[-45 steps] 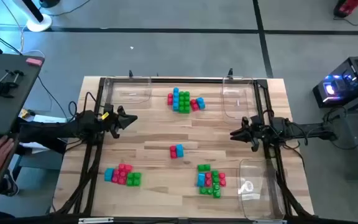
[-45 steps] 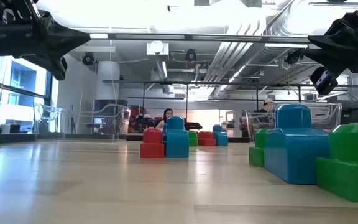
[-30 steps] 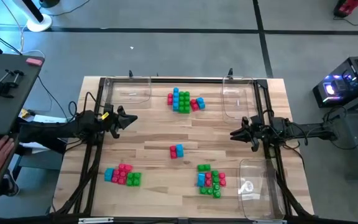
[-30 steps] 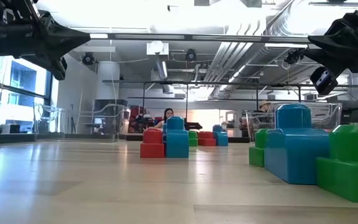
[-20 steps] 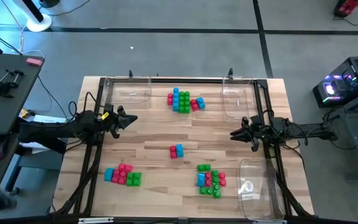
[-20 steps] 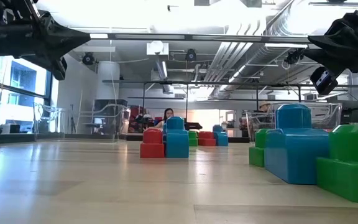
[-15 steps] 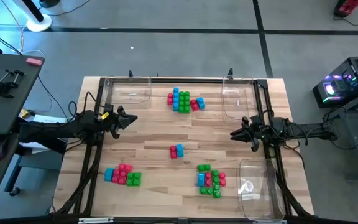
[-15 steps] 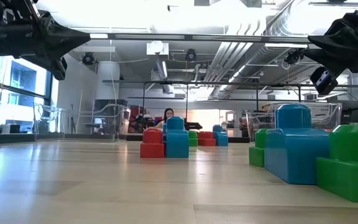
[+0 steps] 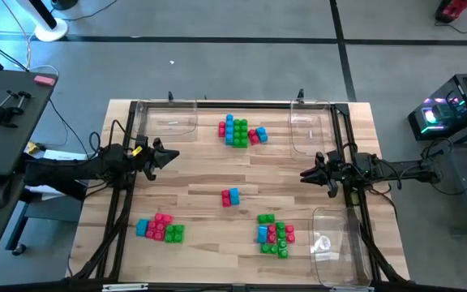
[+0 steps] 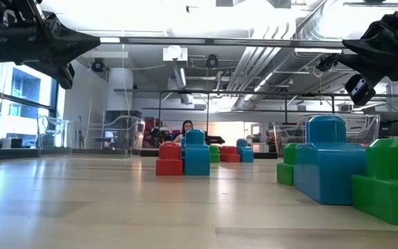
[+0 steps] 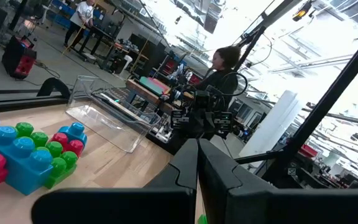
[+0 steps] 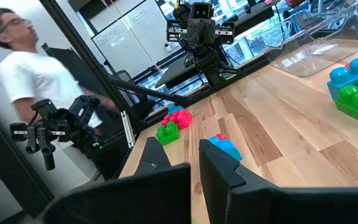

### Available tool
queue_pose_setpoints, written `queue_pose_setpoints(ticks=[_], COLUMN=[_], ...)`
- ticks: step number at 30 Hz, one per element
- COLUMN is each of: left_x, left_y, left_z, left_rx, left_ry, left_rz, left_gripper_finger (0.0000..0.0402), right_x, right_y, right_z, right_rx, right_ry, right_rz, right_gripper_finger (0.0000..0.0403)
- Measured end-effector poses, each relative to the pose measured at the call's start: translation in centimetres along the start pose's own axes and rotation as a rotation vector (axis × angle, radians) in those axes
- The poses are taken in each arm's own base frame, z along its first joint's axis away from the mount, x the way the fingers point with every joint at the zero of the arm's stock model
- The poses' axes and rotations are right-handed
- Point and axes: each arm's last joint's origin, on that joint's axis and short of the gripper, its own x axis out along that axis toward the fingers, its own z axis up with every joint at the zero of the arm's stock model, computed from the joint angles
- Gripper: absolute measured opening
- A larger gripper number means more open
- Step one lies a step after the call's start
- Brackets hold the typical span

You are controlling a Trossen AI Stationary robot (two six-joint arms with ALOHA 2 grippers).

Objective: Sort blocks

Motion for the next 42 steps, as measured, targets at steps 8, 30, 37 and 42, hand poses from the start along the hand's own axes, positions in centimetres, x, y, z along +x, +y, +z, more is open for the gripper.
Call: queue_pose_setpoints(ticks=[8, 30, 37, 42], left_x=[0.0, 0.0, 0.0, -0.1], left_y=[0.0, 0.0, 0.0, -0.2], left_z=[0.0, 0.0, 0.0, 1.1], left_rx=[0.0, 0.0, -0.001, -0.018], left_ry=[0.0, 0.0, -0.005, -0.158], left_rz=[0.0, 0.0, 0.001, 0.063], left_gripper_finger=[0.0, 0.0, 0.0, 0.0], right_x=[0.0, 0.0, 0.0, 0.0], right_y=[0.0, 0.0, 0.0, 0.0], right_z=[0.0, 0.0, 0.0, 0.0], right_rx=[-0.001, -0.001, 0.0, 0.0], right_ry=[-0.001, 0.0, 0.0, 0.0], right_rz=[0.0, 0.0, 0.0, 0.0], right_gripper_finger=[0.0, 0.0, 0.0, 0.0])
